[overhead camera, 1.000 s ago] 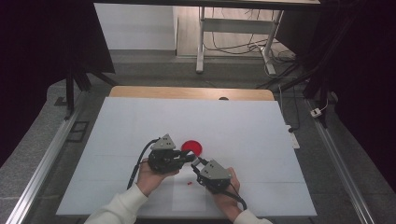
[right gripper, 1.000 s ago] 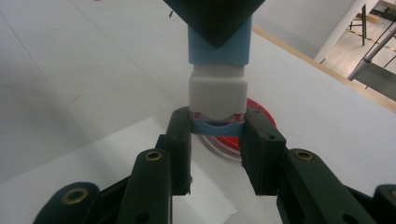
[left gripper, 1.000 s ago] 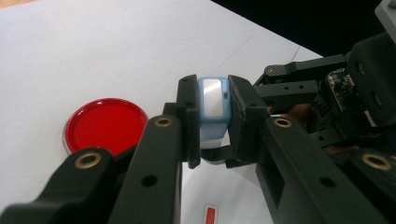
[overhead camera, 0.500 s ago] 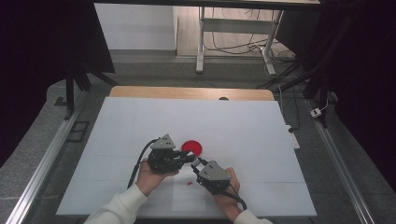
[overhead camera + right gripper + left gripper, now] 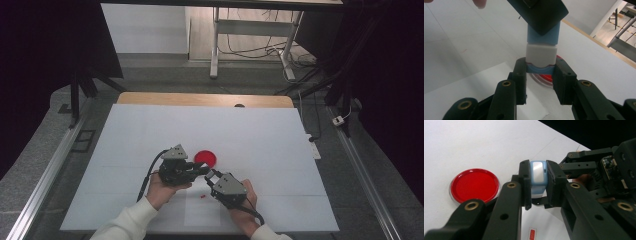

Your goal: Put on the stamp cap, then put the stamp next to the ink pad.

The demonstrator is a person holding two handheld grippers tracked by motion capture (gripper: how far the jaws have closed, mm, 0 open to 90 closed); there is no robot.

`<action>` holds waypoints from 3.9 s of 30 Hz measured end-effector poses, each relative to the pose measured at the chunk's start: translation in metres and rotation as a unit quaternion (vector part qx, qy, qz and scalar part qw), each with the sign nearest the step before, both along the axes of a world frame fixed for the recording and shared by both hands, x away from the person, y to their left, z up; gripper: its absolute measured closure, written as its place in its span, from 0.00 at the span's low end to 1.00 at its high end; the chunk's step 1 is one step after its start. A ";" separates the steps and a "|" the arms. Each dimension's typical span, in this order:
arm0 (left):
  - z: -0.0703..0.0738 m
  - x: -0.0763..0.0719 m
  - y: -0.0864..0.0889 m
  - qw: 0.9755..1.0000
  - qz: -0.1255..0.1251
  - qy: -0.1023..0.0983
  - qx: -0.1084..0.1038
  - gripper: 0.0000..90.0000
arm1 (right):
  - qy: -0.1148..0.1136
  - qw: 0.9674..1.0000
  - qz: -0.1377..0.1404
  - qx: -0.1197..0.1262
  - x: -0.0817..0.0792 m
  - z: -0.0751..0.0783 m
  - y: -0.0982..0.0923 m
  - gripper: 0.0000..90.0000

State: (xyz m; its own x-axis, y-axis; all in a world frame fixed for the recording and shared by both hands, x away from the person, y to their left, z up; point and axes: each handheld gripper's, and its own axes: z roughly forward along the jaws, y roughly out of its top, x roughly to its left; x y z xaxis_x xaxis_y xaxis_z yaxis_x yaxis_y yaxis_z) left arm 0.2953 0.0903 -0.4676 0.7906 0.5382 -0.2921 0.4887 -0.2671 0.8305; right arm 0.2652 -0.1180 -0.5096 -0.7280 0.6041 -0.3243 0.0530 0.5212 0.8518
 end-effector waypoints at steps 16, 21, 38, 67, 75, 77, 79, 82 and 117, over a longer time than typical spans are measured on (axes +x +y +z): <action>0.001 0.001 0.002 1.000 0.000 -0.001 0.001 0.84 | 0.007 1.000 0.006 -0.006 0.002 0.001 -0.001 0.72; 0.001 0.001 0.002 1.000 0.000 -0.006 0.004 0.84 | 0.021 1.000 0.010 -0.003 0.004 0.001 -0.002 0.69; 0.008 0.001 0.010 1.000 0.004 -0.016 -0.011 0.84 | 0.078 0.997 0.012 0.024 0.016 -0.001 -0.024 0.50; 0.012 0.002 0.020 0.999 0.010 -0.038 0.012 0.84 | 0.083 0.993 -0.082 0.032 0.018 0.011 -0.157 0.51; 0.012 0.004 0.024 0.999 0.020 -0.045 0.022 0.84 | 0.084 0.991 -0.094 0.034 0.020 0.010 -0.174 0.51; 0.013 0.005 0.026 0.998 0.022 -0.046 0.022 0.84 | 0.086 0.991 -0.093 0.036 0.020 0.010 -0.175 0.51; 0.013 0.005 0.027 0.998 0.025 -0.049 0.026 0.84 | 0.087 0.991 -0.093 0.037 0.020 0.010 -0.175 0.51; 0.014 0.006 0.029 0.998 0.027 -0.052 0.028 0.84 | 0.087 0.991 -0.093 0.036 0.021 0.009 -0.175 0.51; 0.000 0.051 0.038 0.992 0.085 -0.055 0.074 0.84 | 0.087 0.991 -0.095 0.019 0.025 0.006 -0.171 0.51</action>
